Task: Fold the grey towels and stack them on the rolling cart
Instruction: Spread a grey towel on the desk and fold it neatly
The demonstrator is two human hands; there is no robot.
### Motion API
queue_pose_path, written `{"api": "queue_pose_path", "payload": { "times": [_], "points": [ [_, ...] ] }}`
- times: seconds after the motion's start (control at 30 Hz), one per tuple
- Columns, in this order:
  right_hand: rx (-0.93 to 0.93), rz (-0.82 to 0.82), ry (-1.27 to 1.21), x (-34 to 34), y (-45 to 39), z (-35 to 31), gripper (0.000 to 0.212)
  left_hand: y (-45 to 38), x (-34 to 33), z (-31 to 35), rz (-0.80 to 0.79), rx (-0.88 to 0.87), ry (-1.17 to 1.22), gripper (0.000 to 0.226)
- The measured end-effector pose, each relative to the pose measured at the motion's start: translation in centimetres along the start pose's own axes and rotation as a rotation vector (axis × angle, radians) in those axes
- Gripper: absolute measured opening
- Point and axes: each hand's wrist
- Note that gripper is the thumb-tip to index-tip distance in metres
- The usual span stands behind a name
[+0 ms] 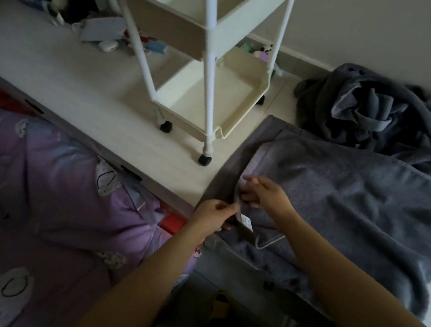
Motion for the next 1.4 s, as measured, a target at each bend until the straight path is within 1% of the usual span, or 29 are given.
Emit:
{"api": "queue_pose_path", "payload": {
  "times": [0.1,0.17,0.2,0.3,0.37,0.43,0.47,0.57,0.6,0.67,0.77,0.9,1.0,1.07,1.17,1.27,1.4],
  "points": [
    [0.113,-0.083,0.282,0.8,-1.9,-1.1,0.029,0.4,0.2,-0.5,0.043,-0.002,0.103,0.019],
    [0.179,-0.164,0.621,1.1,-3.2,-1.3,0.032,0.6,0.6,-0.8,0.061,0.009,0.188,0.019],
    [0.213,-0.191,0.764,1.3,-3.9,-1.2,0.032,0.6,0.7,-0.9,0.082,0.001,0.188,0.019],
    [0.221,-0.244,0.984,1.6,-5.5,-1.2,0.024,0.6,0.9,-1.4,0.209,-0.051,0.04,0.014],
    [0.201,-0.254,1.1,1.9,-5.9,-1.8,0.02,0.7,0.6,-1.3,0.252,-0.063,-0.005,0.01],
    [0.217,-0.245,1.129,2.5,-6.0,-2.9,0.017,1.1,0.2,-0.9,0.311,-0.102,-0.078,0.01],
    [0.245,-0.23,1.117,2.7,-5.9,-3.6,0.014,1.3,0.0,-0.7,0.356,-0.153,-0.106,0.009],
    [0.387,-0.155,1.08,3.0,-6.0,-6.1,0.003,2.3,0.3,0.4,0.551,-0.324,-0.133,0.008],
    [0.431,-0.125,1.071,2.7,-6.3,-6.8,0.003,2.3,0.7,0.5,0.609,-0.355,-0.15,0.009],
    [0.448,-0.084,1.133,1.6,-7.3,-7.1,0.006,1.6,1.5,0.2,0.66,-0.336,-0.213,0.016],
    [0.374,-0.072,1.307,-0.4,-8.8,-4.4,0.017,0.4,2.0,-1.5,0.619,-0.228,-0.331,0.024],
    [0.388,-0.025,1.218,-1.0,-9.2,-1.9,0.018,0.2,1.7,-3.3,0.576,-0.262,-0.213,0.024],
    [0.433,0.026,1.21,-1.2,-9.5,-1.8,0.017,-0.4,2.0,-4.6,0.617,-0.289,-0.117,0.027],
    [0.463,0.074,1.21,-1.4,-9.7,-1.8,0.016,-0.6,2.2,-5.3,0.631,-0.273,-0.058,0.029],
    [0.475,0.112,1.245,-1.6,-9.7,-1.6,0.017,-0.3,2.4,-5.7,0.57,-0.208,0.006,0.03],
    [0.465,0.149,1.218,-2.1,-9.6,-1.1,0.019,0.1,2.8,-5.8,0.553,-0.231,0.027,0.027],
    [0.444,0.19,1.163,-2.4,-9.4,-0.7,0.021,0.5,3.2,-5.6,0.452,-0.236,0.055,0.027]
  ]
}}
Point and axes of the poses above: each hand's wrist, its own y-axis away from the middle knuckle, its own x-axis out of the back of the hand, z = x × y, and after that the axes turned 7 degrees about -z, right-handed
